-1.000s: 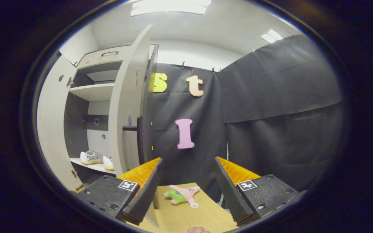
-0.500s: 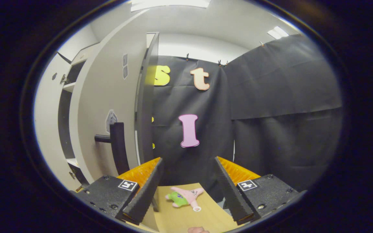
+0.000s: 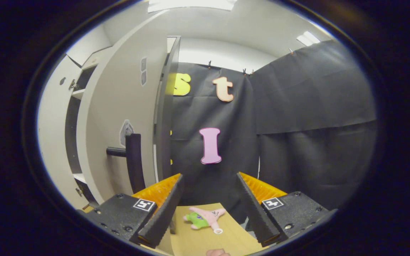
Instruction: Grab one shoe with the right hand and put it into the shoe cabinet, grab the other shoe with the left hand and put it into the shoe cabinet; then close the right door with the right hand and the left door with the left hand.
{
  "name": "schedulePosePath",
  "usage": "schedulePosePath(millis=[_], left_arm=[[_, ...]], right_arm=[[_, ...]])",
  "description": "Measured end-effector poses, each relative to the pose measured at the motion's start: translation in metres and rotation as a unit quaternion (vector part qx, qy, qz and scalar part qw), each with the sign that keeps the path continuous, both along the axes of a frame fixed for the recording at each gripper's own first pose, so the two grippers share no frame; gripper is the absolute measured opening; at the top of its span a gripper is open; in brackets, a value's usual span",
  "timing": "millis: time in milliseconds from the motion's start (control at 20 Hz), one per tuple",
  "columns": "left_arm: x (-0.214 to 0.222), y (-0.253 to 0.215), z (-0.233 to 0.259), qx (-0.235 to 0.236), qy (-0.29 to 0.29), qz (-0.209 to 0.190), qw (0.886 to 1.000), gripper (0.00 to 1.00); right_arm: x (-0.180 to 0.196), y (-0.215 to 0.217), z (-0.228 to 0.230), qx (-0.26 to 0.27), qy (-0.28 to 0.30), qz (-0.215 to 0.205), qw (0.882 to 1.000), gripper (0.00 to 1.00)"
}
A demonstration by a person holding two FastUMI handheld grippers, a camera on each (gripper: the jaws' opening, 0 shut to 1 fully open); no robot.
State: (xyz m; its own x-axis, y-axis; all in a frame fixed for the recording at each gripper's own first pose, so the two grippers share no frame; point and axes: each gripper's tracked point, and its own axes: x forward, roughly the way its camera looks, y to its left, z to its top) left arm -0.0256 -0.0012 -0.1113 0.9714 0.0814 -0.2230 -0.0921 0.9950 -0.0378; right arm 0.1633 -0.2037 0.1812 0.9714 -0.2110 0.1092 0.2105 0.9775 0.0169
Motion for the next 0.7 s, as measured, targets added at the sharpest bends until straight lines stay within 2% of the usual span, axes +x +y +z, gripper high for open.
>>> schedulePosePath(millis=[300,350,400,700], left_arm=[[0.003,0.002,0.001,0.000,-0.002,-0.002,1.000,0.87],[0.003,0.004,0.001,0.001,-0.002,0.000,1.000,0.87],[0.003,0.007,0.000,0.002,-0.001,0.003,1.000,0.87],[0.004,0.023,-0.003,0.003,0.002,0.014,1.000,0.87]], right_arm=[[-0.001,0.055,-0.007,0.031,-0.004,0.039,0.999,0.94],[0.000,0.067,-0.006,0.028,-0.005,0.048,0.998,0.89],[0.003,0.079,-0.006,0.026,-0.005,0.058,0.998,0.94],[0.033,0.160,-0.006,0.027,-0.006,0.109,0.994,0.94]])
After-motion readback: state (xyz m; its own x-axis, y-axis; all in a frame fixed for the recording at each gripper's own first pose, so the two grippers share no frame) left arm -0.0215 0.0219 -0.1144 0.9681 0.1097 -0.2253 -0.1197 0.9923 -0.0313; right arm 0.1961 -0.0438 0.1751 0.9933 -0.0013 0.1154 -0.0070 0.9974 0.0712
